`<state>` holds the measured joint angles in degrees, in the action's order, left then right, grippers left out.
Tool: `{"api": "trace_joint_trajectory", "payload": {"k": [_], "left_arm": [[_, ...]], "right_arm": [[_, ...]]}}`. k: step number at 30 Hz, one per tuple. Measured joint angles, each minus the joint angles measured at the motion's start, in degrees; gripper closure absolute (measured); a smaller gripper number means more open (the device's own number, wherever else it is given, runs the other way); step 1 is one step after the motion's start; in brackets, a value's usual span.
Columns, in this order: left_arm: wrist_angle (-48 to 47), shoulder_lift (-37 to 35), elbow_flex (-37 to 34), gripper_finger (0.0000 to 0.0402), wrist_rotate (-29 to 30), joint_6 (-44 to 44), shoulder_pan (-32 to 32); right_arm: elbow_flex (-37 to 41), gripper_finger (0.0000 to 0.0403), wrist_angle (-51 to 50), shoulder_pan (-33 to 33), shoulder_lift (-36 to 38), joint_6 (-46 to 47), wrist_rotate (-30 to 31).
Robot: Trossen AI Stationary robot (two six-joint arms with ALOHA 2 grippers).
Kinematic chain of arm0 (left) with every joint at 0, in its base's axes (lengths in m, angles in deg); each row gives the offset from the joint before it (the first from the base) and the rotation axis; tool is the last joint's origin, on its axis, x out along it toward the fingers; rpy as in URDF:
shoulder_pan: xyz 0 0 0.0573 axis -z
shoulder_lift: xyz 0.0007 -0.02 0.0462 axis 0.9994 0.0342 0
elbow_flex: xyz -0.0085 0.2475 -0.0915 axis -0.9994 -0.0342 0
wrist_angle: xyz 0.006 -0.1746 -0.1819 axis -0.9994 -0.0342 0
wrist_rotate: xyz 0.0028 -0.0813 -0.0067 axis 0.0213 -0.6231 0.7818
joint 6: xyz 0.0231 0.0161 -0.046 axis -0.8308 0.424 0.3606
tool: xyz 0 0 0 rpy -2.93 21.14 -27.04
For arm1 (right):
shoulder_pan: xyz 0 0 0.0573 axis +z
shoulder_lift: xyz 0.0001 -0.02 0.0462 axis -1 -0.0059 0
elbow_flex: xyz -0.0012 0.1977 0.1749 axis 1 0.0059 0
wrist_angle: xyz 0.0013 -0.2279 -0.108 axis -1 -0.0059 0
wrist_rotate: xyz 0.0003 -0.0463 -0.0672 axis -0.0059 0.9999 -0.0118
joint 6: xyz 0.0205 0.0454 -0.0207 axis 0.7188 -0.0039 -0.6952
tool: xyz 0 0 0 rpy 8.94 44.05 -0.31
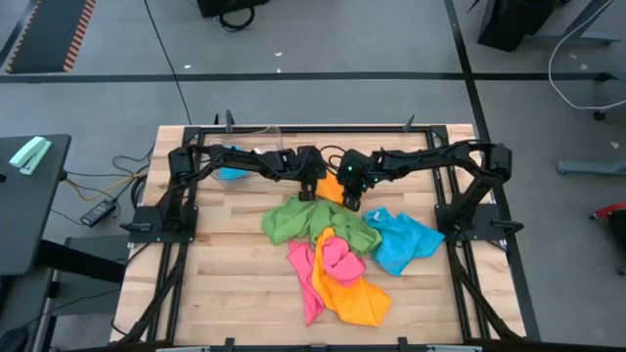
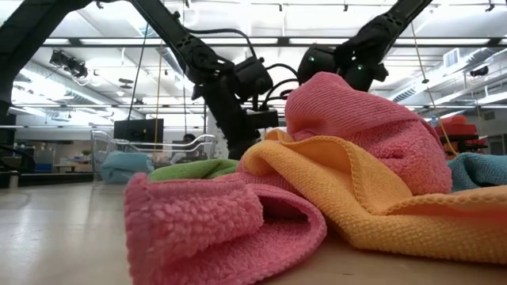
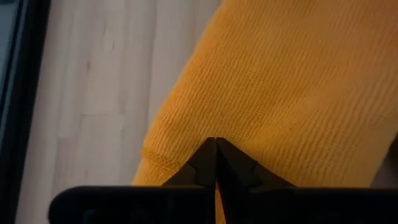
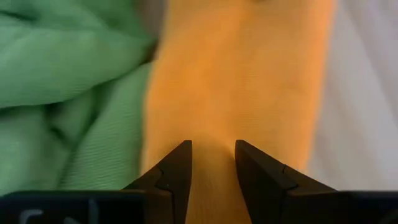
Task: Fold microfiber towels
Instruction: Fold the top orange microfiber towel
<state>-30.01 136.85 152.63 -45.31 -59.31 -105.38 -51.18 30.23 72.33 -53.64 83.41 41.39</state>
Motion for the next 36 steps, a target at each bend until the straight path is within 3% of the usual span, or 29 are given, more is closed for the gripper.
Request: {"api": "trace_joint_trajectory", "payload": {"k": [7,13,17,22,29,36], "left_arm": [[-1.0,0.0,0.0,0.0386,-0.2,-0.4,0.1],[-1.6,-0.5,0.0,0.0376,0.0,-1.3,0.2],[-1.9,-0.5,0.0,0.0384,0.0,-1.5,0.2],[-2.0,-1.0,0.0,0.0388,0.0,-2.0,0.2],[-3.4,-2.7,0.0,0.0373,0.1,-2.1,0.2],[-4.9,-3.1,0.1,0.0382,-0.2,-2.7,1.6]], "right_arm": [[2.5,0.0272,-0.8,6.1,0.0,4.4,1.0],[2.5,0.0272,-3.4,6.3,5.4,5.1,2.2],[2.5,0.0272,-5.0,5.1,10.2,2.5,6.4],[2.7,0.0272,0.9,3.6,10.6,-3.1,6.8],[9.6,0.0272,19.6,2.0,6.5,-5.4,6.4],[15.5,0.0272,19.7,1.2,6.8,-3.8,6.3]]}}
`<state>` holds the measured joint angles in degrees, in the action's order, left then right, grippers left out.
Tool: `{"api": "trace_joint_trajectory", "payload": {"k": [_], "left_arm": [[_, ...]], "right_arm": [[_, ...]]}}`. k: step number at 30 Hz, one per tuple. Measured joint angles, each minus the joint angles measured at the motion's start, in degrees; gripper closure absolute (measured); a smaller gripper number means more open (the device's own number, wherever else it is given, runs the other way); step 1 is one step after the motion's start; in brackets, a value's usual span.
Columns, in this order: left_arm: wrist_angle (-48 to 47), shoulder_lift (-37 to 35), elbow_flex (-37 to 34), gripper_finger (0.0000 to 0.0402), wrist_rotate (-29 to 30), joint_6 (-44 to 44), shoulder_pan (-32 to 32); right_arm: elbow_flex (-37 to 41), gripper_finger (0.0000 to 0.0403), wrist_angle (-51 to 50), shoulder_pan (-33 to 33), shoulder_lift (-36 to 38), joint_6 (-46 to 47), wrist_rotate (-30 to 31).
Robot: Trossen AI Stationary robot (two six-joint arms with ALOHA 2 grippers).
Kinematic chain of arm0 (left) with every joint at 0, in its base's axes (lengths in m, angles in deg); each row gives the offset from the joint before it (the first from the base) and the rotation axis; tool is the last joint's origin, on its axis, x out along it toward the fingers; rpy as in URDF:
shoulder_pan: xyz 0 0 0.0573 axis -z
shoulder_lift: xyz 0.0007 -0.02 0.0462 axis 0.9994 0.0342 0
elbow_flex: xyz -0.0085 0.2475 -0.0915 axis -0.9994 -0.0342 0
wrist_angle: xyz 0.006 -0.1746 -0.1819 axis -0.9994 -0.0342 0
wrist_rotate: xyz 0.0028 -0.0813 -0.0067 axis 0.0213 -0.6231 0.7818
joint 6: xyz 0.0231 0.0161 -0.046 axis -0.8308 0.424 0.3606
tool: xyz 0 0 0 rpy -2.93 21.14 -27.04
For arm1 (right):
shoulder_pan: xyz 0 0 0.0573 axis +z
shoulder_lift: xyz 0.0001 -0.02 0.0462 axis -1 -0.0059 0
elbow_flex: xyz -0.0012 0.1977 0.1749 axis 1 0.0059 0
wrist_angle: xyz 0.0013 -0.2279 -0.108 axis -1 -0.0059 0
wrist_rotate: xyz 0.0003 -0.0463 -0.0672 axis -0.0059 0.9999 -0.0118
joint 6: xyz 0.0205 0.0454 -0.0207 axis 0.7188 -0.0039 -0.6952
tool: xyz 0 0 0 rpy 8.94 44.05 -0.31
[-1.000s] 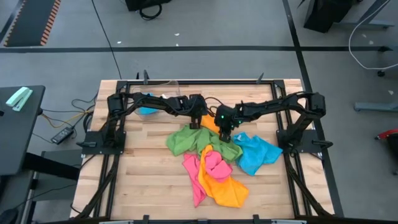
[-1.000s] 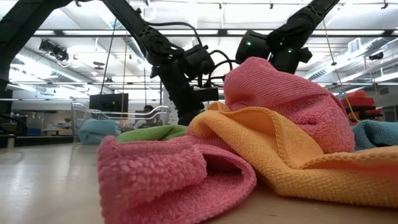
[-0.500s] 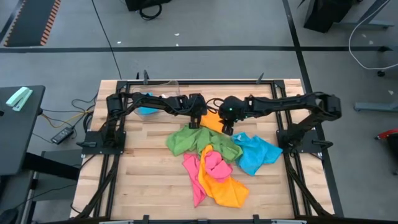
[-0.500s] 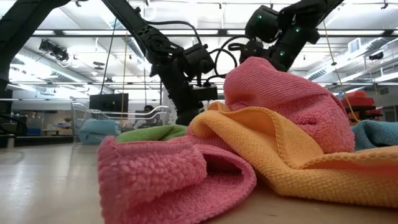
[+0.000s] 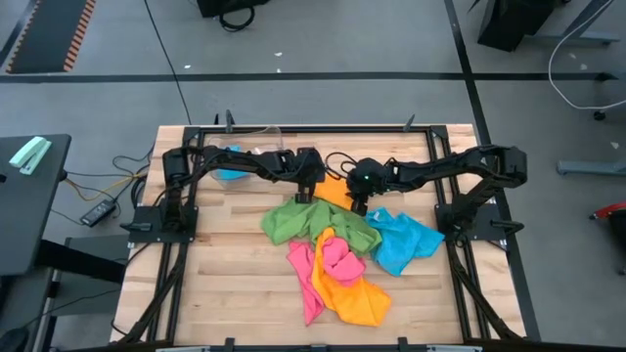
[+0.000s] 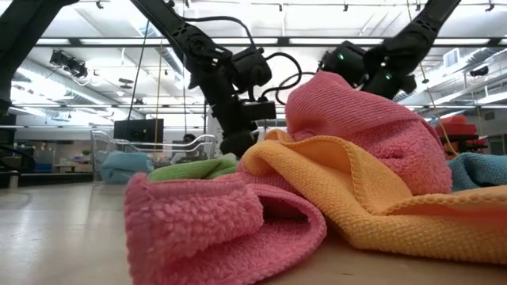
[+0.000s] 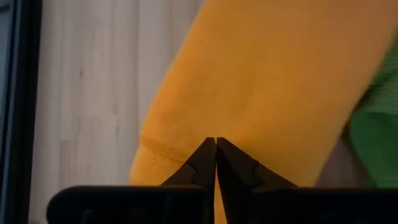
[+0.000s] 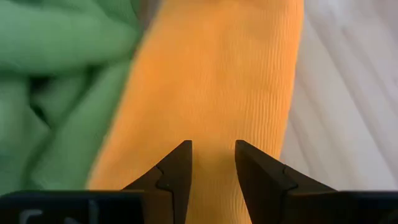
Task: Fold microfiber towels
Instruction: Fold the top orange microfiber towel
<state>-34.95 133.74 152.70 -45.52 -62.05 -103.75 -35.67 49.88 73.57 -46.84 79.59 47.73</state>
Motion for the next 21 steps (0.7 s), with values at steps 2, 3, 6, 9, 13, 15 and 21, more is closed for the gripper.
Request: {"api": "trace_joint_trajectory", "payload": {"k": [2,3,6,9,13,15,21], "left_arm": [[0.0,0.0,0.0,0.0385,0.0,-1.2,0.9],[0.1,0.0,0.0,0.0385,0.0,-1.7,1.4],[0.5,0.0,0.0,0.0382,-0.1,-3.3,2.5],[0.5,0.2,0.0,0.0376,-0.2,-3.1,2.7],[-0.4,0.5,-0.1,0.0373,0.0,-3.1,1.7],[-0.4,0.5,0.0,0.0375,0.0,-3.1,1.3],[-0.9,0.6,0.0,0.0386,-0.1,-3.1,0.0]], "right_arm": [[1.2,0.0272,-0.2,-0.6,0.0,0.2,0.3],[1.4,0.0272,-0.2,-1.0,0.0,0.4,0.3],[1.4,0.0272,0.6,-1.6,0.0,0.5,0.3],[1.4,0.0272,0.0,-1.5,0.3,-0.2,0.4],[1.1,0.0272,-0.9,-1.5,4.2,-0.6,0.4],[0.9,0.0272,-1.4,-1.5,6.7,-0.8,0.4],[2.0,0.0272,-3.6,-1.1,8.8,0.1,-0.7]]}}
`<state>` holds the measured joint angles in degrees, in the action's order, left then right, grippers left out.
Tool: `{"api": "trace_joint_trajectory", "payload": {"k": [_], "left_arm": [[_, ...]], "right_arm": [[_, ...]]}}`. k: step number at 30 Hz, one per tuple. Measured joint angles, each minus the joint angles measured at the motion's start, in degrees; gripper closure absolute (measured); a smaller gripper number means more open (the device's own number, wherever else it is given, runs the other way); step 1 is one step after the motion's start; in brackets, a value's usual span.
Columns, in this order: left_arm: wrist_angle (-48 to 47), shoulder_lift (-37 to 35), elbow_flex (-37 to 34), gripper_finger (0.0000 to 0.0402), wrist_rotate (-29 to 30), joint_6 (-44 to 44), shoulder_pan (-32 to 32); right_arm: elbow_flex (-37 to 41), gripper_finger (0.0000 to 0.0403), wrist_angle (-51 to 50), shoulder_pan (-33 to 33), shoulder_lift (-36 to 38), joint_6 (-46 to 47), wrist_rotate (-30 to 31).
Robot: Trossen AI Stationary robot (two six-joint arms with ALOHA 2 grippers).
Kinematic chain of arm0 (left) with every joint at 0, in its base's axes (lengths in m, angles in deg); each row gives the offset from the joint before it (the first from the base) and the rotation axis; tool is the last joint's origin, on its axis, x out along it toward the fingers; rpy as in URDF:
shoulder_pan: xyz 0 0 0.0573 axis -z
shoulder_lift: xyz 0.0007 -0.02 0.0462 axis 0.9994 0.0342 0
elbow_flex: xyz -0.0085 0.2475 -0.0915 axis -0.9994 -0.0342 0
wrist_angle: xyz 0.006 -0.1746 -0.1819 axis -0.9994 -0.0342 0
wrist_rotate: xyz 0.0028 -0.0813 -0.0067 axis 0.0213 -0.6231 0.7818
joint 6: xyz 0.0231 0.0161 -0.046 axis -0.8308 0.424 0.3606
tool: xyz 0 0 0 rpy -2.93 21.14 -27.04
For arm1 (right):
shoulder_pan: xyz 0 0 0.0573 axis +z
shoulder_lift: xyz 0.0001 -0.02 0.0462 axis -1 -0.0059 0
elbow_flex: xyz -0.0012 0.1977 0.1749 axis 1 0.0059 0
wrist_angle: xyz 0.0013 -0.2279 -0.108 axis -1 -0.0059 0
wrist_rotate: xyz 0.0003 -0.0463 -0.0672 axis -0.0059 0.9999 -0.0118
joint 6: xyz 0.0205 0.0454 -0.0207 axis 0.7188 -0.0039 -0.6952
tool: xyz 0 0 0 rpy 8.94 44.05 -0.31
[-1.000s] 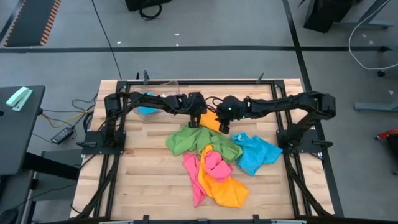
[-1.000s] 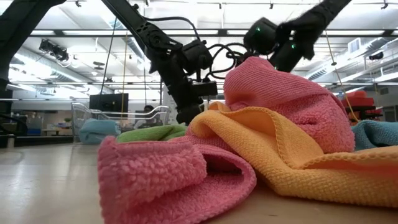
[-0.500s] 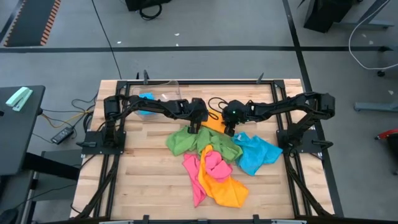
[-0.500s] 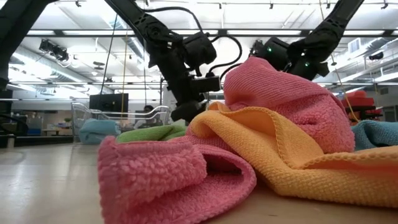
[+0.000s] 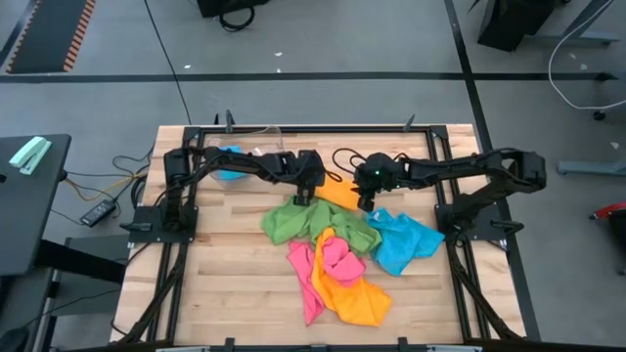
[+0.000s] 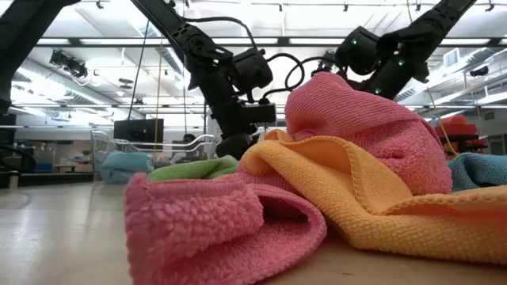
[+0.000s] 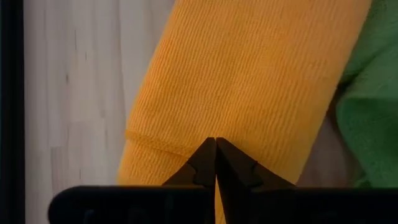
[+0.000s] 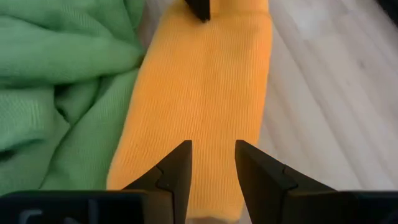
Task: Fold microfiber towels
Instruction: Fold the top orange microfiber towel
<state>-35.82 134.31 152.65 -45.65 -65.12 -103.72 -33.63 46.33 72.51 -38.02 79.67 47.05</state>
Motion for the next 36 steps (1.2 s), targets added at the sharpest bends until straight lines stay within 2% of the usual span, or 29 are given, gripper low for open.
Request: {"api": "trace_joint_trajectory", "payload": {"k": [7,10,21,28,36], "left_arm": [[-0.9,0.2,0.0,0.0381,0.1,1.4,-0.8],[-0.8,0.2,0.0,0.0378,0.1,0.8,-0.6],[0.4,-4.1,0.1,0.0388,0.0,-4.3,0.3],[6.3,-2.1,0.0,0.0373,0.1,-5.0,-1.0],[5.5,-1.4,0.0,0.0383,0.0,-3.0,-1.2]], "right_arm": [[6.2,0.0272,7.4,2.4,-2.6,2.0,2.4],[7.9,0.0272,7.7,2.3,-2.5,3.2,3.0],[3.8,0.0272,3.4,3.1,5.4,0.1,2.2],[3.8,0.0272,3.6,7.9,3.1,2.0,2.9],[3.8,0.0272,4.4,11.5,0.3,3.4,4.8]]}}
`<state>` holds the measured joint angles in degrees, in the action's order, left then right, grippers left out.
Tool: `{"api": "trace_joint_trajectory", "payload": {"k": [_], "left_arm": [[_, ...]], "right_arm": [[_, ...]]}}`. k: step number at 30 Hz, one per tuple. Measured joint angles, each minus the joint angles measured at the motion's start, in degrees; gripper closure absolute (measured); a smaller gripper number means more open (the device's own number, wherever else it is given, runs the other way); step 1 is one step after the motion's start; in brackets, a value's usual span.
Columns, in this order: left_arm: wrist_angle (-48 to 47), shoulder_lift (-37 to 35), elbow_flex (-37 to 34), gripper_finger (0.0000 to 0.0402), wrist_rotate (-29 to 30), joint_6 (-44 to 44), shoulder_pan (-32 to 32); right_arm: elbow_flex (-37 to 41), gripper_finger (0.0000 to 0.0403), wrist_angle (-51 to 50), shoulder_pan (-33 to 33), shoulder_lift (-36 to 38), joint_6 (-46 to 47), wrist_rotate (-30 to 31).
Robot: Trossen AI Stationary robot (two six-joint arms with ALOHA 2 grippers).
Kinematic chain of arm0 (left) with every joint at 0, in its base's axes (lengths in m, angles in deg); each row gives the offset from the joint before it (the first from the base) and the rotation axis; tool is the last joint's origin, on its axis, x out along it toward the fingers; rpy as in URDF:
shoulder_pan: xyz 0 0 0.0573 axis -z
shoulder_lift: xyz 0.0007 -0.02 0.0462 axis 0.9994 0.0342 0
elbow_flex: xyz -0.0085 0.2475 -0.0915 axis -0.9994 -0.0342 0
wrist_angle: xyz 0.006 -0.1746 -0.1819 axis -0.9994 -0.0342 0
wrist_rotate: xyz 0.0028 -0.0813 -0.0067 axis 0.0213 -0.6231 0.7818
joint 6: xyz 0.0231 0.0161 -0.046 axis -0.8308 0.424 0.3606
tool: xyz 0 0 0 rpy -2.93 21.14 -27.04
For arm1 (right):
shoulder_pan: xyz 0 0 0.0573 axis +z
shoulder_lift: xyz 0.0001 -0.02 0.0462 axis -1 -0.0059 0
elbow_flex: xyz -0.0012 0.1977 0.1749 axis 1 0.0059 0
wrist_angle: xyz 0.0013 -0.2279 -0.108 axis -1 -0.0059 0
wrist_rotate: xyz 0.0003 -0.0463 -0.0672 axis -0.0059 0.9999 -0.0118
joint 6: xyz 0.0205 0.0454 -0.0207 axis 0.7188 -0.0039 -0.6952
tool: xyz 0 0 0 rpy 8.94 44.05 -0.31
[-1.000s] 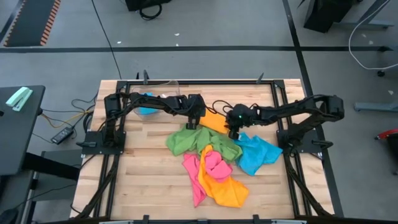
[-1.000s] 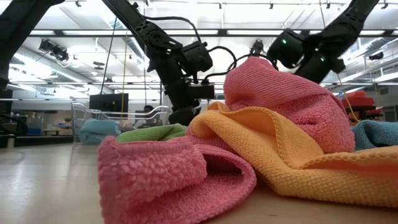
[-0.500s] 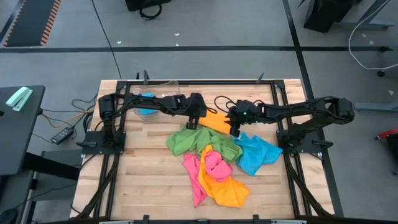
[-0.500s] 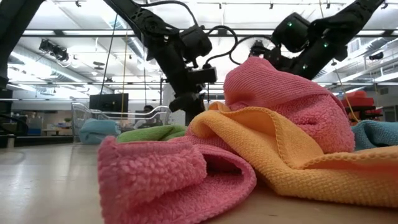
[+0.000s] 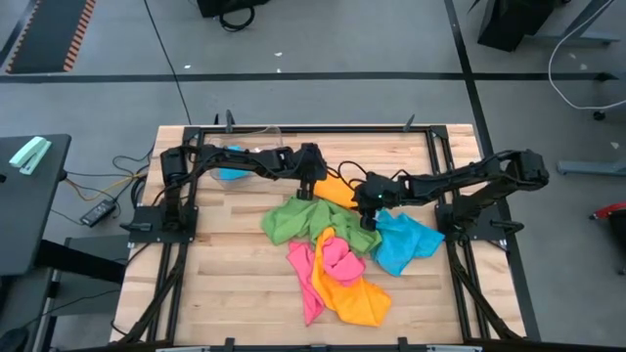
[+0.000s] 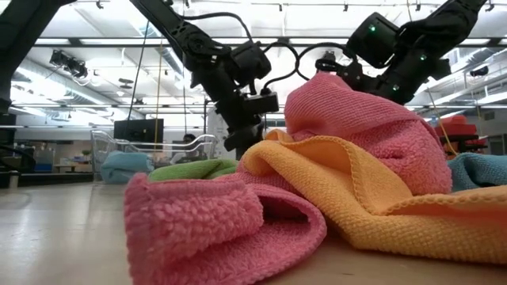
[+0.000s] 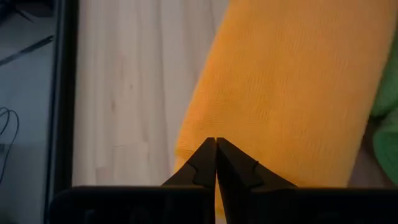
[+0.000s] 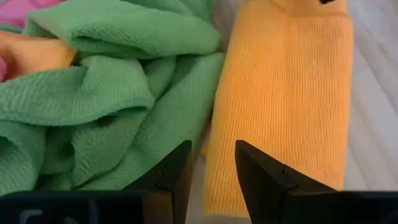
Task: Fold microfiber towels
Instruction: Fold the top orange microfiber towel
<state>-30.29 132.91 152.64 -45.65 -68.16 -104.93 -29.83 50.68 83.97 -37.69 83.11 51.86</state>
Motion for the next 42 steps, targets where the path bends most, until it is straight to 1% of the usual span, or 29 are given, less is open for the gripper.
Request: {"api": "trace_joint_trajectory", "payload": {"k": [4,8,14,19,24,29,34,37,39,42], "left_arm": [[-1.2,0.0,0.0,0.0387,0.0,1.5,0.0],[-3.6,0.0,0.0,0.0382,0.0,1.5,0.0],[-3.7,0.0,0.0,0.0380,0.1,0.9,1.2],[-4.4,0.0,0.0,0.0388,0.1,-1.5,2.8],[-4.2,0.0,0.0,0.0386,0.0,0.2,3.0],[-4.7,0.0,0.0,0.0377,0.1,1.8,3.0],[-4.6,0.0,0.0,0.0385,0.0,1.9,3.1],[-4.5,0.0,0.0,0.0389,0.1,2.0,3.0],[-4.0,-0.1,0.0,0.0387,0.1,2.0,3.0],[-3.2,-0.2,0.0,0.0381,0.1,3.0,3.1]], "right_arm": [[0.0,0.0272,-0.1,0.4,0.0,0.4,0.1],[0.0,0.0272,-0.5,3.0,0.0,-1.2,-0.3],[0.0,0.0278,0.9,6.0,0.0,-3.0,-0.4],[0.0,0.0292,1.7,6.1,-4.0,-1.3,-0.4],[0.0,0.0299,3.3,3.2,-8.0,1.5,-0.1],[0.0,0.0300,2.0,-0.4,-7.7,4.2,-1.1],[0.0,0.0300,-1.4,-5.3,-7.7,5.8,-1.5],[0.0,0.0303,-2.5,-8.2,-7.7,5.3,-1.0],[0.0,0.0305,-2.4,-10.0,-7.7,3.1,-0.3],[0.0,0.0307,-1.8,-12.4,-7.7,-1.1,2.6]]}}
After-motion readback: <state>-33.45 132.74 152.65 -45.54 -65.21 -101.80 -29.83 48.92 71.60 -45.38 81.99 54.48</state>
